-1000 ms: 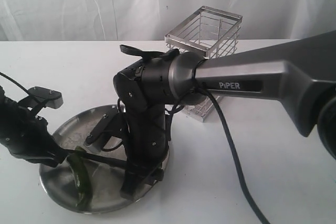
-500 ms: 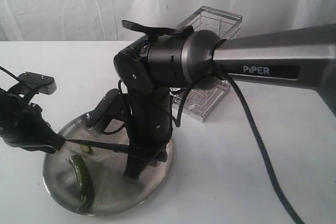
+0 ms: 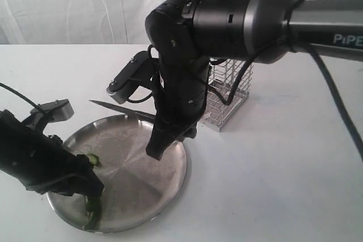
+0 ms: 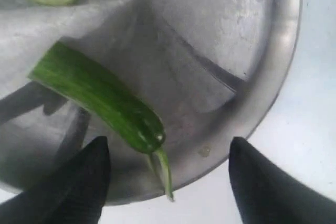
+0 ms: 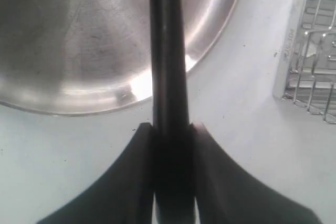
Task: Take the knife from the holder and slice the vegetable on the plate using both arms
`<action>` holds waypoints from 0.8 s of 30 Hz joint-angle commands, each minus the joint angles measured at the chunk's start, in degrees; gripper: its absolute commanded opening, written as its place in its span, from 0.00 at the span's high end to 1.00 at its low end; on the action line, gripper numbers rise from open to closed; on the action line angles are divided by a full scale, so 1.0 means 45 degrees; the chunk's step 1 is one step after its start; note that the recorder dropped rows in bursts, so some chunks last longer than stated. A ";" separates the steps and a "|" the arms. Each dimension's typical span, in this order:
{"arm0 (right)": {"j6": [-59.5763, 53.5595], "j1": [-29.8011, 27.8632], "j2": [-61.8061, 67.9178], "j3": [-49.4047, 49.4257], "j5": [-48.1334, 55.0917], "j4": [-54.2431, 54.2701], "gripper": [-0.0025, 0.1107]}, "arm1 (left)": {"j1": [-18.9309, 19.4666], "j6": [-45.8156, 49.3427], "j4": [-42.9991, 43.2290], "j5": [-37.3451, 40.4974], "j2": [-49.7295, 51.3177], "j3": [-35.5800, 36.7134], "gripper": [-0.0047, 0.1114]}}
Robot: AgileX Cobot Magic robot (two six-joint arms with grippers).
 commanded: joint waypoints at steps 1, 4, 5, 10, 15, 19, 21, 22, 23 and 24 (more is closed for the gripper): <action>0.0074 -0.0297 -0.0611 0.0034 -0.0270 0.0163 0.98 | -0.1256 -0.0651 -0.0398 -0.1658 -0.0101 0.0304 0.38; -0.0139 -0.0297 -0.0769 0.0034 -0.0293 0.0163 0.98 | -0.1393 -0.1366 0.0002 -0.2216 -0.0075 0.0304 0.38; -0.0169 -0.0297 -0.0769 0.0034 -0.0293 0.0163 0.98 | -0.1393 -0.1572 0.0313 -0.2185 -0.0075 0.0253 0.38; -0.0230 -0.0297 -0.0790 0.0034 -0.0321 0.0163 0.98 | -0.1393 -0.3217 0.2406 -0.2088 -0.0294 0.0199 0.38; -0.0259 -0.0297 -0.0815 0.0034 -0.0549 0.0163 0.98 | -0.1393 -0.5968 0.4981 -0.1266 -0.0555 -0.0317 0.38; -0.0259 -0.0297 -0.0815 0.0034 -0.0666 0.0137 0.98 | -0.1418 -0.7310 0.6075 -0.1190 -0.0529 -0.0493 0.38; -0.0259 -0.0297 -0.0815 0.0034 -0.0793 0.0137 0.98 | -0.1418 -0.7369 0.6075 -0.1240 -0.0529 -0.0493 0.38; -0.0259 -0.0297 -0.0815 0.0034 -0.0853 0.0137 0.98 | -0.1418 -0.7369 0.6075 -0.1240 -0.0529 -0.0493 0.38; -0.0259 -0.0297 -0.0815 0.0034 -0.0914 0.0137 0.98 | -0.1418 -0.7397 0.6105 -0.1240 -0.0529 -0.0493 0.38; -0.0259 -0.0297 -0.0815 0.0034 -0.0947 0.0137 0.98 | -0.1418 -0.7498 0.6127 -0.1240 -0.0529 -0.0493 0.38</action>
